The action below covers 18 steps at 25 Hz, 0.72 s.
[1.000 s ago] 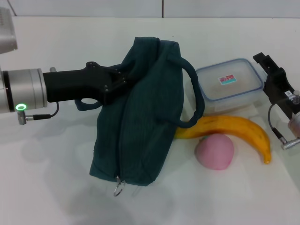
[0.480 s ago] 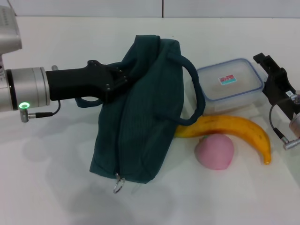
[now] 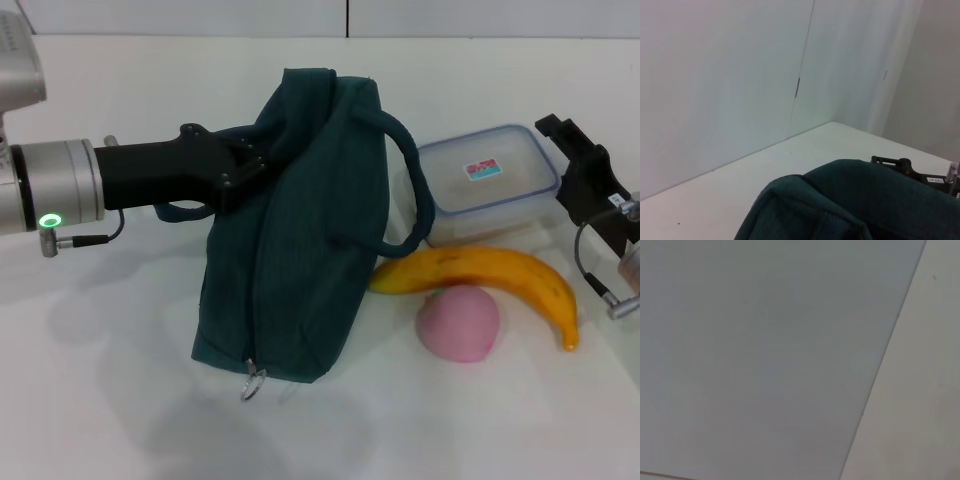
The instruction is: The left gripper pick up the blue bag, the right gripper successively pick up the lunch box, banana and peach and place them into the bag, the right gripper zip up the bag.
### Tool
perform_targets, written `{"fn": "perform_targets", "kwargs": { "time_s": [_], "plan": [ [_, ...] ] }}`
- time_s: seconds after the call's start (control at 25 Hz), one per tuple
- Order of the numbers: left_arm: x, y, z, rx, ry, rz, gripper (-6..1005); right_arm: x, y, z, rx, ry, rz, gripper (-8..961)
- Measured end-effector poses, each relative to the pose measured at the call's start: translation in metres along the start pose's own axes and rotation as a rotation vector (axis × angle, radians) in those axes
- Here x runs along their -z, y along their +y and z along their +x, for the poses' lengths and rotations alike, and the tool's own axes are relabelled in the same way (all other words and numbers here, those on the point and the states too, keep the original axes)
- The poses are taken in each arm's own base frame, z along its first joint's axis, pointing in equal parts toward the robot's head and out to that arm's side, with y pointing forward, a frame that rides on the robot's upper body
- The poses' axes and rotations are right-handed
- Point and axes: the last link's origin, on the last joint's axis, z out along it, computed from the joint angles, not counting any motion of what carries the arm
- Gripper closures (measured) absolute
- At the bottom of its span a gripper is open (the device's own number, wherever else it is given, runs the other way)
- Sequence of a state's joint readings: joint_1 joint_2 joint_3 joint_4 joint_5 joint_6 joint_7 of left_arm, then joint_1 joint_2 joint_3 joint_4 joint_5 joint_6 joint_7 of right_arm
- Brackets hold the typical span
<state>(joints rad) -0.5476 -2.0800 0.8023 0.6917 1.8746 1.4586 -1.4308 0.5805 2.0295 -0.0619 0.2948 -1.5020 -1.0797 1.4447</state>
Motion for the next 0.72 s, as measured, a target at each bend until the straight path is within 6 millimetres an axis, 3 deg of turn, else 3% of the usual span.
{"fn": "perform_targets", "kwargs": {
  "time_s": [0.24,0.72],
  "plan": [
    [-0.0002,-0.0006,-0.001,0.002,-0.001,0.007,952,0.0019,-0.0005,-0.0018,0.003,-0.006,-0.004,262],
    [-0.0046,0.0002,-0.0043,0.001,-0.021,0.006,955,0.0028,-0.0007,-0.0016,0.002,-0.009,-0.006,549]
  ]
}}
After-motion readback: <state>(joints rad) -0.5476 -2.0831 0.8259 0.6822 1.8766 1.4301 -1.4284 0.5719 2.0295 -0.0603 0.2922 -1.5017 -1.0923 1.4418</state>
